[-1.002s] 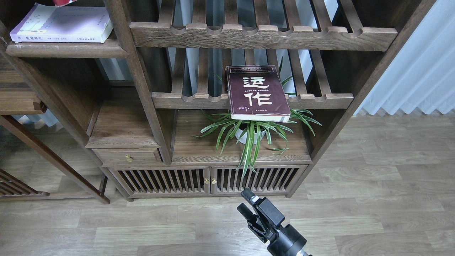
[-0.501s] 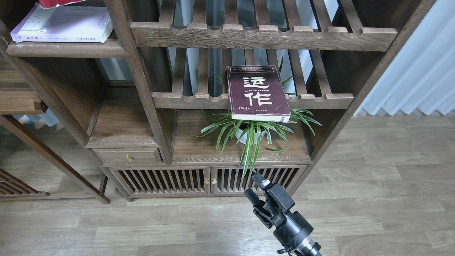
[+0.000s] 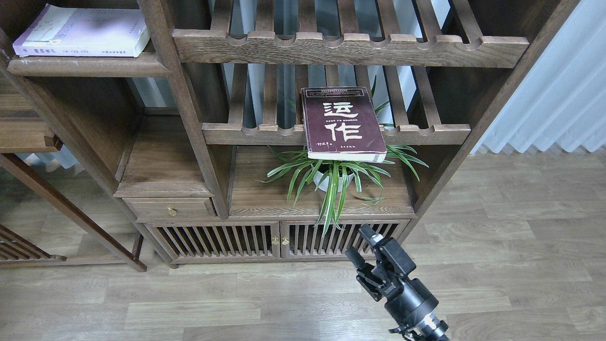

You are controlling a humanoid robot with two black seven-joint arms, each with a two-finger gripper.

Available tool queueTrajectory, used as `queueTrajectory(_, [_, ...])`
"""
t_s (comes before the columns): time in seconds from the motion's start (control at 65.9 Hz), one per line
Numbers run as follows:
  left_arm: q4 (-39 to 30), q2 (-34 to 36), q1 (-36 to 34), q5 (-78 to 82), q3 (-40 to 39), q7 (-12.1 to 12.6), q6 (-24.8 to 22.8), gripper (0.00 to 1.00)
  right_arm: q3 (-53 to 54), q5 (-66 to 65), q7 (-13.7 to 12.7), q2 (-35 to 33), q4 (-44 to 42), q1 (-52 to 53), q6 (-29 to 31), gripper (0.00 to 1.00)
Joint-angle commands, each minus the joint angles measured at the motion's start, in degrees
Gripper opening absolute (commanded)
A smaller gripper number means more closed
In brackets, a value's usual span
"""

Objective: Organize books on shelf

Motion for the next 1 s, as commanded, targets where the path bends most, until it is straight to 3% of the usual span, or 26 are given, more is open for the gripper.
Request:
queueTrajectory(0.0, [0.48, -0.09, 2.92, -2.03, -2.43, -2.64, 1.11, 0.04, 0.02, 1.00, -0.02, -0.28, 0.29, 0.02, 0.00, 0.99])
queueTrajectory(0.243, [2.58, -3.25, 6.26, -4.05, -4.63, -3.87, 5.33, 0.04, -0.07, 1.44, 0.07, -0.54, 0.73, -0.07, 0.00, 0.99])
queueTrajectory(0.987, [2.85, -6.33, 7.49, -3.78, 3.54, -3.87, 3.93, 0.08, 0.19, 6.80, 0.07, -2.56, 0.73, -0.60, 0.00, 0.99])
